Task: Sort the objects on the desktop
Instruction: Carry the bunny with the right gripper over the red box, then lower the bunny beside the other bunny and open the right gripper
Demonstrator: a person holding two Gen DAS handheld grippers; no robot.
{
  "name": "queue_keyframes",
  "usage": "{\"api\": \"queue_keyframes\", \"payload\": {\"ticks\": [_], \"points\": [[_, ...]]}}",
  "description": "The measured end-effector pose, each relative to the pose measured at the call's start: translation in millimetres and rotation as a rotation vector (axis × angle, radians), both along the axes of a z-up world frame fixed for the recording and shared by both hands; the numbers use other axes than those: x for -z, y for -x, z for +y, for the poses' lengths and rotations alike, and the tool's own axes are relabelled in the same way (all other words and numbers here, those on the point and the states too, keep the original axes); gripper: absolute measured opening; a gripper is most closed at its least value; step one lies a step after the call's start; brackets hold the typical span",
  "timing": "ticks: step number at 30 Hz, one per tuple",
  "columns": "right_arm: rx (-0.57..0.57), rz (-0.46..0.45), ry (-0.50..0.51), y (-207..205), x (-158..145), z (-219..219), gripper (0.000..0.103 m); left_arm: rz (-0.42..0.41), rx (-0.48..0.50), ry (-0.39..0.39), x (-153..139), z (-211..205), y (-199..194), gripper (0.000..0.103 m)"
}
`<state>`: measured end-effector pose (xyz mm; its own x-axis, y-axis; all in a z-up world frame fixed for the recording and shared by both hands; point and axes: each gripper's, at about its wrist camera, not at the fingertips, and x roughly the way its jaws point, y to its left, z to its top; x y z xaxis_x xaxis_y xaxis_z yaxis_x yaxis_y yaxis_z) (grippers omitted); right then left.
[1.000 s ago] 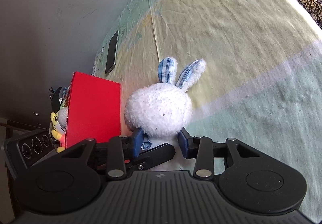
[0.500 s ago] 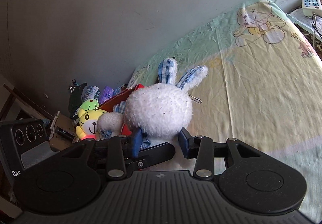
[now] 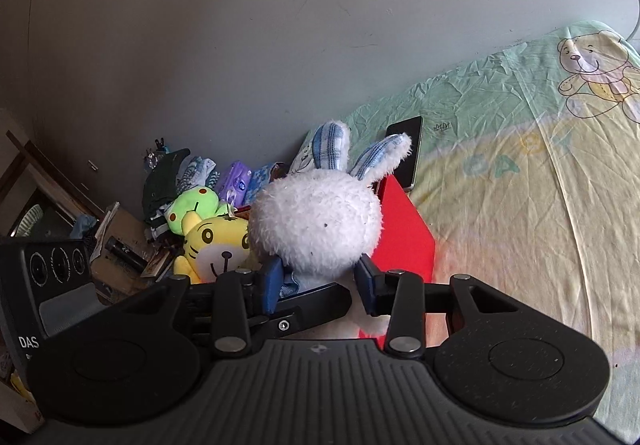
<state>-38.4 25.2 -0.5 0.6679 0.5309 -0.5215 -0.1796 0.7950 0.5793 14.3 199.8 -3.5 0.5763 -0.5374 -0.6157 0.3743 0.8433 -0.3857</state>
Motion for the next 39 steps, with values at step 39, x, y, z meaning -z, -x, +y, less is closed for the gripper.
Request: {"api": "queue_keyframes", "payload": {"ticks": [39], "points": [[0.154, -0.123, 0.484, 4.3, -22.7, 99.1, 0.059, 0.004, 0.057, 0.026, 13.1, 100.1, 15.2, 0.064]]}}
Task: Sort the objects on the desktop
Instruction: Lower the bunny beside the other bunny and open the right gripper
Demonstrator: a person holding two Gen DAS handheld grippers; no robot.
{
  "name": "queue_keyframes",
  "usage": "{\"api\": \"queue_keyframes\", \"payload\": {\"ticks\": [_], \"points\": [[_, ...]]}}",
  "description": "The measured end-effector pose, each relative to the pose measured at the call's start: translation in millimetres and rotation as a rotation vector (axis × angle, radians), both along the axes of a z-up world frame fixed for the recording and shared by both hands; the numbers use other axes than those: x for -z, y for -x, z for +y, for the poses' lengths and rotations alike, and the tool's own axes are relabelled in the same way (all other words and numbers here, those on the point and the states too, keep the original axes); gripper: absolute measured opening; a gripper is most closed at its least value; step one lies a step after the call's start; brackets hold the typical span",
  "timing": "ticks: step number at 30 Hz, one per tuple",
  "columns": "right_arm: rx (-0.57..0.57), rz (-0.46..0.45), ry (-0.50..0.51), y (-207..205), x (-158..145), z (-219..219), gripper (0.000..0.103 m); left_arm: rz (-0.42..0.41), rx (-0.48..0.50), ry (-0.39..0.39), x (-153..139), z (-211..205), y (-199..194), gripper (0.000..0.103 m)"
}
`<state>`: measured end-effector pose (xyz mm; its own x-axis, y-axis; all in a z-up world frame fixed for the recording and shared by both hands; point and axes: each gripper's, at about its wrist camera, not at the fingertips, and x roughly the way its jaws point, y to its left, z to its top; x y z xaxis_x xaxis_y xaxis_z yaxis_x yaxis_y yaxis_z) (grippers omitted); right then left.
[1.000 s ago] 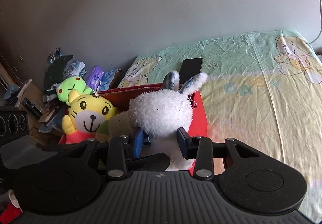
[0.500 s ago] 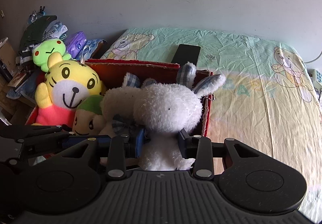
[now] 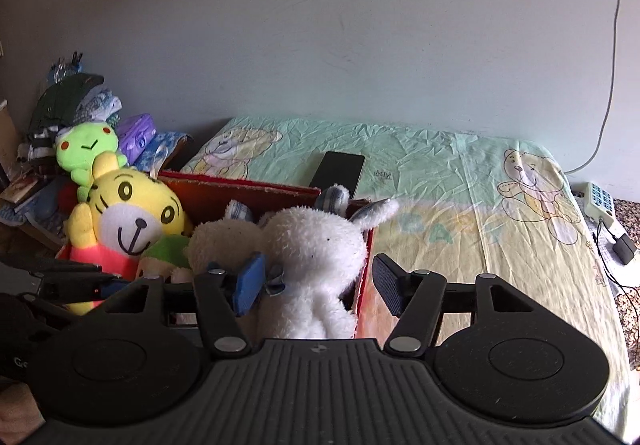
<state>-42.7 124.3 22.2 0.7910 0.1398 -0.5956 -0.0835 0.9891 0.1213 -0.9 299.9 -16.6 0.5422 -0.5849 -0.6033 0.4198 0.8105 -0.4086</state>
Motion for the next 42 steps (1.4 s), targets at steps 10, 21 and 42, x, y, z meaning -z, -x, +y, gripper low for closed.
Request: {"api": "queue_keyframes", "payload": {"ticks": [10, 21, 42], "points": [[0.066, 0.097, -0.192, -32.1, 29.2, -8.1, 0.025, -0.009, -0.075, -0.037, -5.2, 9.0, 0.2, 0.067], [0.048, 0.096, -0.140, -14.7, 29.1, -10.2, 0.027, 0.008, -0.140, -0.107, -10.8, 6.5, -1.1, 0.072], [0.080, 0.116, -0.117, 11.3, 16.2, 22.0, 0.054, 0.049, -0.389, -0.542, -25.5, -13.1, -0.2, 0.079]]}}
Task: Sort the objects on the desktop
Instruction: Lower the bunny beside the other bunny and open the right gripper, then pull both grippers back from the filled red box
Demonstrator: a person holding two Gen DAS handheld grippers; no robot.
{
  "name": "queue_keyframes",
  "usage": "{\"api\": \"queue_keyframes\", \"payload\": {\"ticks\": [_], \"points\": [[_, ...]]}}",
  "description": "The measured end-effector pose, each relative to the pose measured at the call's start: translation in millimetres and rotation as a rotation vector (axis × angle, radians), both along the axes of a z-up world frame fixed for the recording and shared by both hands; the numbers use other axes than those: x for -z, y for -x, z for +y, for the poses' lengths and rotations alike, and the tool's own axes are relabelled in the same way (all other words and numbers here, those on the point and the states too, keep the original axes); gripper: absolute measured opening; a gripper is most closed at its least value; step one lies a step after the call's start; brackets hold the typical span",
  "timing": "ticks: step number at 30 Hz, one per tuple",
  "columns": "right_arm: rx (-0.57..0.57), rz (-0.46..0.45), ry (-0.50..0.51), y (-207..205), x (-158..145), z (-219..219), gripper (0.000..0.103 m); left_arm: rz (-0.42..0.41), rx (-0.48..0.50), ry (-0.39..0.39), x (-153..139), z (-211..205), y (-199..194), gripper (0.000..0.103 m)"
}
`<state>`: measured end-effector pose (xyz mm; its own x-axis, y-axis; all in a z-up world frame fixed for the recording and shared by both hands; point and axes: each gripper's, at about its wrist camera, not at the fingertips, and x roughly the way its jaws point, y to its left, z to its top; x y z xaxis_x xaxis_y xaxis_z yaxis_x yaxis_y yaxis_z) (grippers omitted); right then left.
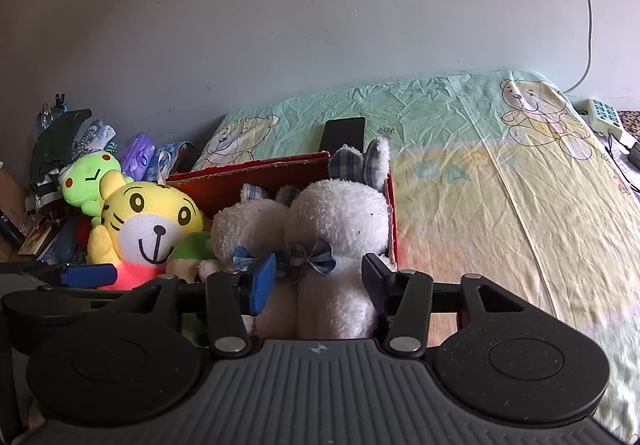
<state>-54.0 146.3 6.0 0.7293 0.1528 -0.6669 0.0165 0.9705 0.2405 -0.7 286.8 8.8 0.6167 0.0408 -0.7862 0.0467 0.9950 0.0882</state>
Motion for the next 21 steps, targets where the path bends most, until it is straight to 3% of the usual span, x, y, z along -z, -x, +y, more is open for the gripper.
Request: {"api": "queue_keyframes", "payload": {"ticks": [8, 10, 13, 21], "points": [[-0.021, 0.041, 0.009, 4.0, 0.0, 6.0, 0.056, 0.014, -0.084, -0.032, 0.4, 0.5, 11.0, 0.082], [-0.022, 0.039, 0.023, 7.0, -3.0, 8.2, 0.069, 0.014, -0.101, -0.034, -0.5, -0.5, 14.6, 0.083], [-0.028, 0.036, 0.061, 11.6, -8.0, 12.1, 0.078, 0.006, -0.127, -0.057, -3.1, -5.1, 20.2, 0.087], [-0.015, 0.060, 0.084, 24.9, -18.3, -6.7, 0.086, 0.007, -0.192, -0.076, -8.3, -20.3, 33.8, 0.089]]}}
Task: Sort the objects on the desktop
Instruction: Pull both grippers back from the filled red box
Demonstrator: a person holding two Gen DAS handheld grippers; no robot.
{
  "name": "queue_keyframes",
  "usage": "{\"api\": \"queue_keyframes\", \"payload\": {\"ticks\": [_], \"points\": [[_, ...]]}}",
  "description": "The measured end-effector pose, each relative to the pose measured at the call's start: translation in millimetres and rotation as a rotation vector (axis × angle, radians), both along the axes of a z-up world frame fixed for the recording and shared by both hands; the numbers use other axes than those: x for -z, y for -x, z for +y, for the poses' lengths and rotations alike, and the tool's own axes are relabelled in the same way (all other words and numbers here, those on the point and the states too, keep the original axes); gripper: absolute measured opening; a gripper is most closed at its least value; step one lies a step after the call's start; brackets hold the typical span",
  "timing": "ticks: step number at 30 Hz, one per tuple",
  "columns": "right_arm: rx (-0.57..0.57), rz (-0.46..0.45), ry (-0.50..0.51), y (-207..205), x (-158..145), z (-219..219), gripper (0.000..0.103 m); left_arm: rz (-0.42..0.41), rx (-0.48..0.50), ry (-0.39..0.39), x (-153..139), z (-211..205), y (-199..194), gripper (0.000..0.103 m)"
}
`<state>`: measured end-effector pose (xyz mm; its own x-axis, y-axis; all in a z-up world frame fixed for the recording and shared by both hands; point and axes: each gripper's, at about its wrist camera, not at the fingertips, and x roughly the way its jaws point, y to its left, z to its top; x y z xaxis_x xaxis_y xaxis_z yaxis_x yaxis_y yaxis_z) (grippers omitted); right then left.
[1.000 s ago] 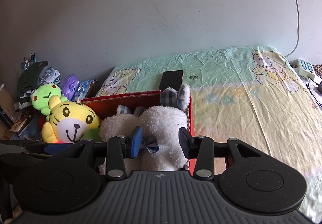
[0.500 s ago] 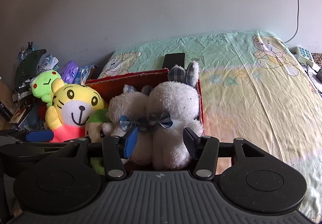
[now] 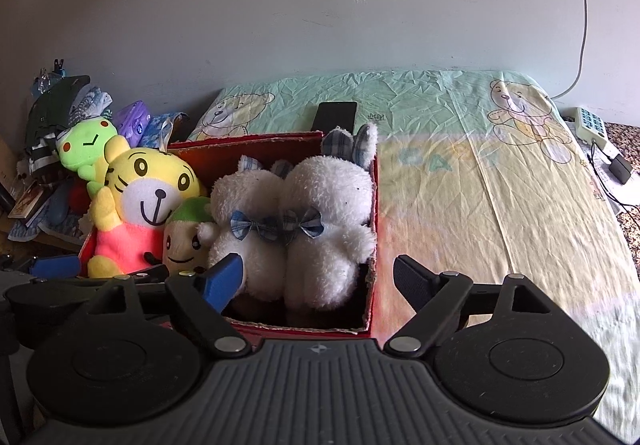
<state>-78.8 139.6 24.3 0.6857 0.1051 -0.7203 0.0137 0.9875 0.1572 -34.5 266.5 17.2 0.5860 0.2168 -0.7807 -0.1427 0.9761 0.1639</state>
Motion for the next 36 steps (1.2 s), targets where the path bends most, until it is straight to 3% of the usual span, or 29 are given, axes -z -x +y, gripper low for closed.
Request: {"api": "queue_keyframes", "payload": {"ticks": [8, 17, 26, 36], "points": [[0.002, 0.010, -0.018, 13.5, 2.3, -13.8, 0.087, 0.036, -0.070, -0.021, 1.2, -7.8, 17.8, 0.090], [-0.060, 0.050, -0.025, 24.6, 12.7, 0.1, 0.087, 0.082, -0.121, -0.021, 11.1, 0.1, 38.6, 0.096], [-0.021, 0.104, -0.014, 21.2, 8.8, 21.1, 0.087, 0.123, -0.047, 0.032, 9.6, 19.8, 36.0, 0.100], [0.054, 0.158, -0.014, 31.5, 25.0, 40.3, 0.088, 0.207, 0.033, 0.043, 38.7, 31.1, 34.2, 0.100]]}}
